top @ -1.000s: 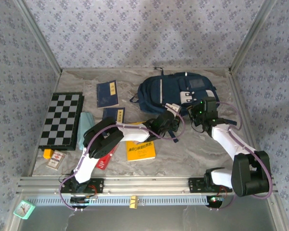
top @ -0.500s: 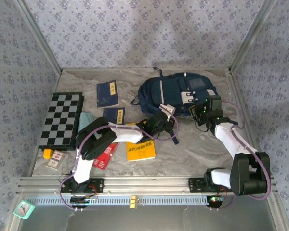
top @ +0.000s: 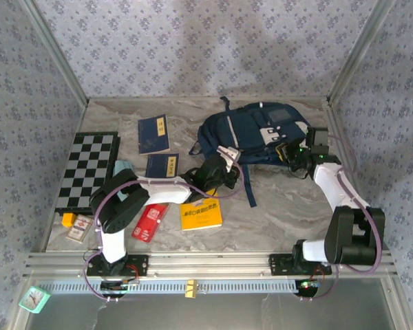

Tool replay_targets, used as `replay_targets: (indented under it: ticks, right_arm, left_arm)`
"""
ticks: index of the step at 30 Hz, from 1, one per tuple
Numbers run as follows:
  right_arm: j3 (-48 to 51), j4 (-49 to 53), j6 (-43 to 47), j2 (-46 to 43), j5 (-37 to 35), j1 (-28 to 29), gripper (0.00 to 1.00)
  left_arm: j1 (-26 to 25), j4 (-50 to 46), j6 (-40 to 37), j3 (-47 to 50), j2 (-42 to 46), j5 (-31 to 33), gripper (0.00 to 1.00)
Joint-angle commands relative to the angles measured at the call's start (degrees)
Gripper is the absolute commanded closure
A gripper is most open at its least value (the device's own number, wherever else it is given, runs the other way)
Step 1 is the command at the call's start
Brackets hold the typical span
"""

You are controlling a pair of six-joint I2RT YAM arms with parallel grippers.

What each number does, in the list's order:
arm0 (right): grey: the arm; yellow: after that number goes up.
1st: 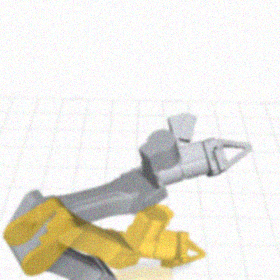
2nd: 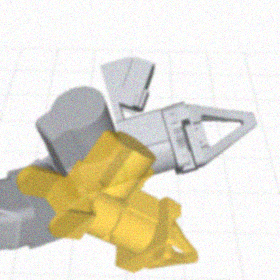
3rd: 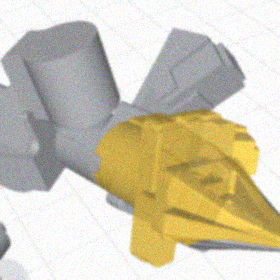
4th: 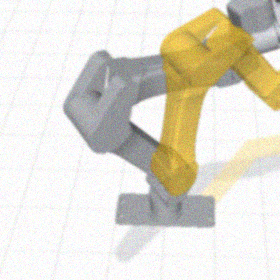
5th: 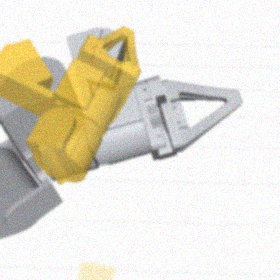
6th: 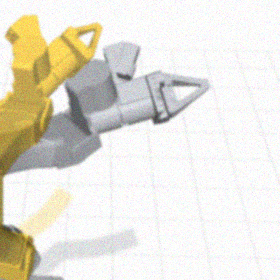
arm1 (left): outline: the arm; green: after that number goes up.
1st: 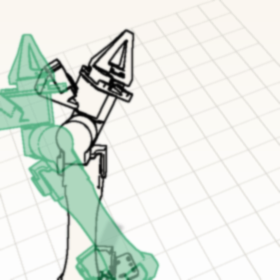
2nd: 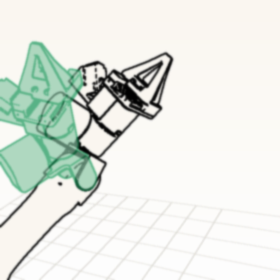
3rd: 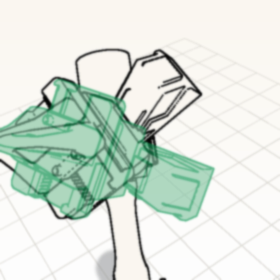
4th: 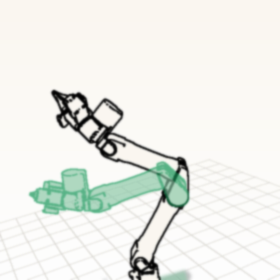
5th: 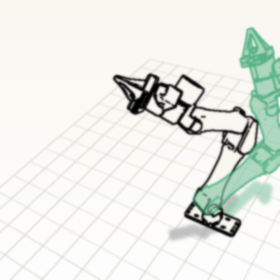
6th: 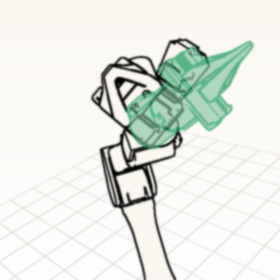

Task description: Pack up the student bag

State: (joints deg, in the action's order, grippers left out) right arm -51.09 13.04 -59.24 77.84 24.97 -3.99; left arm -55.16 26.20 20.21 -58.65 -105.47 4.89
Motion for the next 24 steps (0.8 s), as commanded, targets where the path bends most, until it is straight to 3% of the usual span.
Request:
replay_targets:
  ticks: [1,7,12,18,24]
  right_arm:
    - [-6.37,-3.03,4.56,4.32,1.49,-3.66,1.00]
    - [-15.78,0.65,8.41,14.34,1.91,-6.44,0.98]
    - [-18.77,1.85,9.94,17.82,6.82,-6.82,0.71]
    - [-12.64,5.98,13.33,11.17,10.65,-7.00,0.35]
    - [-2.21,7.53,12.16,2.59,11.68,-5.90,0.19]
  left_arm:
    - [0.75,-6.36,-2.00,0.07,2.13,-1.86,1.00]
    - [0.01,-6.16,-0.09,-4.74,-0.47,-8.91,1.00]
    - [-0.66,-8.45,0.46,-11.36,-4.74,-8.16,1.00]
    - [-0.39,-9.84,0.65,-13.68,-5.98,-6.19,1.00]
    - [-0.31,-9.42,0.46,-13.01,-5.89,-6.14,1.00]
